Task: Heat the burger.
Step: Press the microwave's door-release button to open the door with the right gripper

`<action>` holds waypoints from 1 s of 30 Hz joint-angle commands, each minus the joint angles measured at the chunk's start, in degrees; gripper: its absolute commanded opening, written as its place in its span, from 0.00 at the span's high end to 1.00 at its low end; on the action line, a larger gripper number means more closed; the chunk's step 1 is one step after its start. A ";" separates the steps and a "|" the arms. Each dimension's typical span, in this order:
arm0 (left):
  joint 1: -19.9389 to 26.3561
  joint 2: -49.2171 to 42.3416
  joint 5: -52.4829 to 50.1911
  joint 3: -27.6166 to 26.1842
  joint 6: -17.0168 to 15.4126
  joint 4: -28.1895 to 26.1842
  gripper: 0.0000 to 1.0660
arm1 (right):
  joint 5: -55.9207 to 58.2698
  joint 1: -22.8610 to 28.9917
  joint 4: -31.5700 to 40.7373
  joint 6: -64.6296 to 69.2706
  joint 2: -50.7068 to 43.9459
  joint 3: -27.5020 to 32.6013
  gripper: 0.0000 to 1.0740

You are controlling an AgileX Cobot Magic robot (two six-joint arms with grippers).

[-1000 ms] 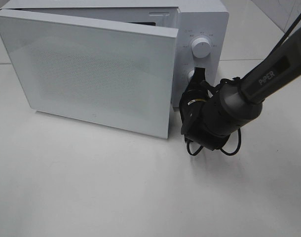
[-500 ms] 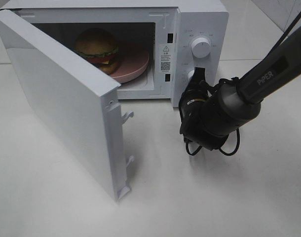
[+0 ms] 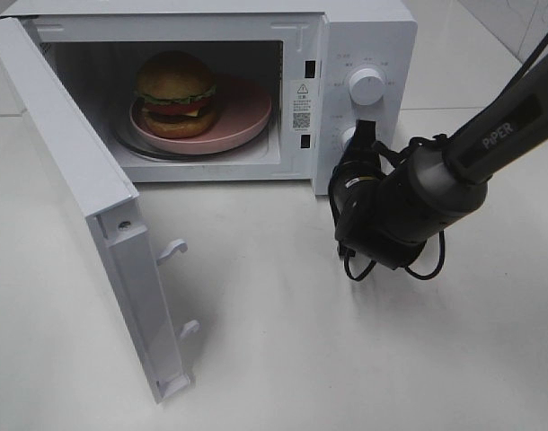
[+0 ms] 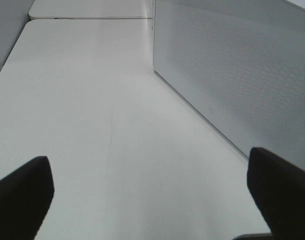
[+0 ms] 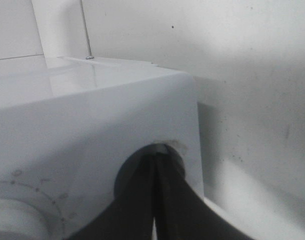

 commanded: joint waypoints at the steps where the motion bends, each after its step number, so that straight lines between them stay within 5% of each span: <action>1: 0.06 -1.09 -0.57 0.23 -0.29 0.11 0.08 | -5.21 -1.15 -9.17 -0.34 -3.72 -1.26 1.00; 21: 0.06 -1.09 -0.57 0.23 -0.34 0.11 0.08 | 15.76 -1.26 -9.45 -12.89 -10.54 5.04 1.00; 30: 0.06 -1.09 -0.57 0.23 -0.34 0.11 0.08 | 23.49 -2.06 -9.40 -28.48 -17.30 10.31 1.00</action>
